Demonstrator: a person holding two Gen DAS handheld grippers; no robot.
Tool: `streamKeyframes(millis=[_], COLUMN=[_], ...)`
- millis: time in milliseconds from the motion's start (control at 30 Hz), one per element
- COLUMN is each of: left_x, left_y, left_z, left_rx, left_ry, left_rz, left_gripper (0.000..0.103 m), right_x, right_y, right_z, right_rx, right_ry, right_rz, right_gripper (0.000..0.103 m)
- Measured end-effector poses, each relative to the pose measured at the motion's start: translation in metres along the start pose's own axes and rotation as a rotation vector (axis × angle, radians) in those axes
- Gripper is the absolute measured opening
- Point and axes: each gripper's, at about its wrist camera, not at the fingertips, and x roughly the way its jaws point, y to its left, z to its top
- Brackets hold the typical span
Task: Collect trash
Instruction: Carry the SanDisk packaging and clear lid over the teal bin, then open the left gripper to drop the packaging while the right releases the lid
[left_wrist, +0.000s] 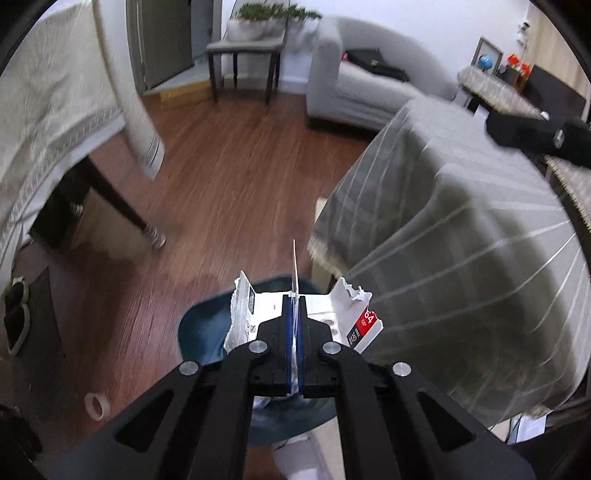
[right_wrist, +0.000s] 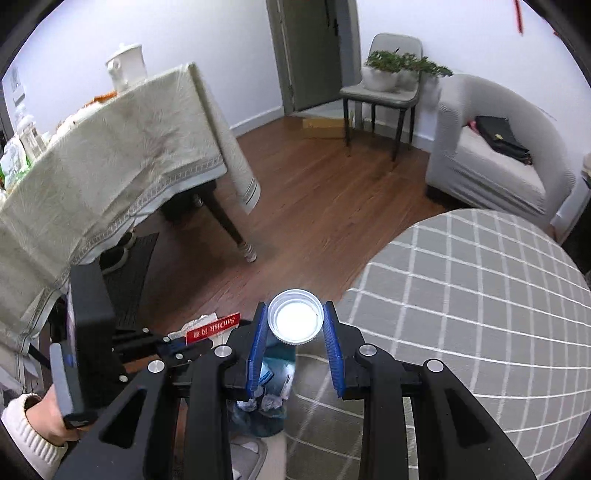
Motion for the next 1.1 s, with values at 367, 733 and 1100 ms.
streamKeyframes(millis=[367,733,1100], left_x=[0.059,0.089,0.019], left_y=[0.032,0.047,0.078], left_z=[-0.051,-0.083,-0.049], left_rx=[0.013,0.022,-0.067], left_ry=[0.209,0.324,0.102], left_rz=[0.068,0.07,0.105], left_gripper=[0.003,0.035,0.053], right_x=[0.041,0.073,0.117], right_y=[0.031,0.06,0.086], right_z=[-0.002,-0.008,-0.038], right_rx=[-0.046,-0.089,-0.156], right_ry=[0.107,0.192,0.313], right_rz=[0.018,0.039,0.007], right_gripper=[0.03,0.03,0.03])
